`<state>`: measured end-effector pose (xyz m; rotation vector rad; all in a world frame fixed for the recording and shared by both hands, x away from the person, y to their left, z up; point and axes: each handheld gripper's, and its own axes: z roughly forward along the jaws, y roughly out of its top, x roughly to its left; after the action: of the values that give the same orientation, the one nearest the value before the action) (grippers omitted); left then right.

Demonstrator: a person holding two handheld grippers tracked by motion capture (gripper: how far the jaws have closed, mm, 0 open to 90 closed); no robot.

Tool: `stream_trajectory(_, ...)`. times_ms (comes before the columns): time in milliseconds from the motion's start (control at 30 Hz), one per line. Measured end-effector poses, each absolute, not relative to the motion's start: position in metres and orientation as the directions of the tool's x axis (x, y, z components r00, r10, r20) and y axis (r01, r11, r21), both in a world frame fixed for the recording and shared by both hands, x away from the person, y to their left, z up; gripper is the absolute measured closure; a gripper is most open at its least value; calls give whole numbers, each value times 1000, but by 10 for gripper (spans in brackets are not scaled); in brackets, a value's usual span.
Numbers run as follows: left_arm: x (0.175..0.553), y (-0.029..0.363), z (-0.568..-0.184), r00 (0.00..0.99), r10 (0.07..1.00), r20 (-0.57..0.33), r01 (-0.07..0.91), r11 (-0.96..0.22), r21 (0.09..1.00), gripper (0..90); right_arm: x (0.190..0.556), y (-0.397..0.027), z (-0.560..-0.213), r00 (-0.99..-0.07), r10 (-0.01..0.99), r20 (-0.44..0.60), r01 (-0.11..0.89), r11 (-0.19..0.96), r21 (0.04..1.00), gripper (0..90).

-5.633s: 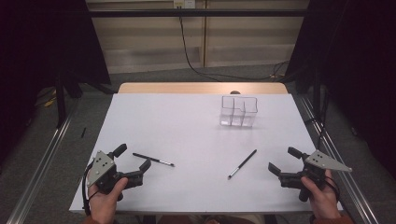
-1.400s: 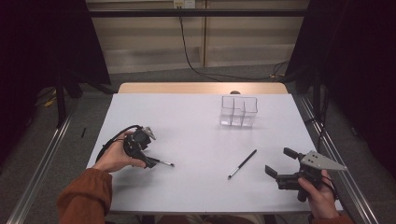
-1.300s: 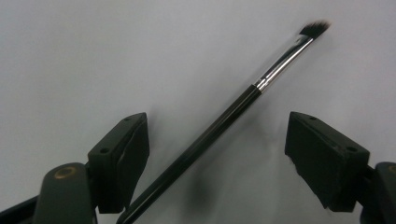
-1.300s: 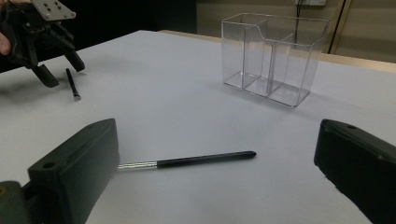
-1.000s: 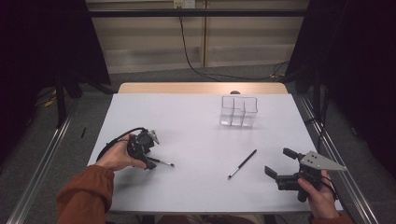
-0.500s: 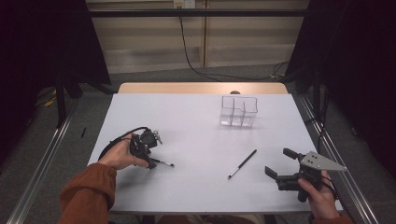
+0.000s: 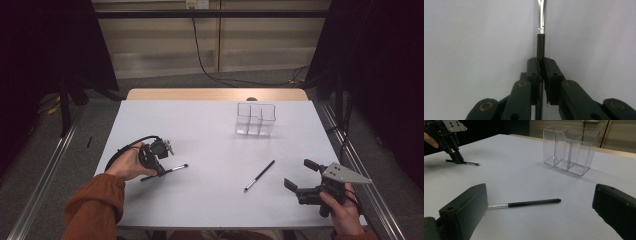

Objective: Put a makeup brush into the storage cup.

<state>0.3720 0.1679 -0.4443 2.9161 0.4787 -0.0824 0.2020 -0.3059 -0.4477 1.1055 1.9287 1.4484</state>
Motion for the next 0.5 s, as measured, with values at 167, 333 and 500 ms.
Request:
stream_trajectory(167, 372, 169, -444, 950, 302, -81, 312, -933, 179, 842, 201, -306, -448, -554, 828, 87, 314, 111, 943, 0)
stream_trajectory(333, 370, 169, -444, 947, 314, -73, 322, -928, 186, 843, 201, -306, -447, -552, 829, 87, 314, 111, 943, 0)
stream_trajectory(500, 370, 175, -444, 933, 346, -95, 359, -905, 230, 843, 202, -305, -447, -557, 827, 83, 313, 116, 943, 0)
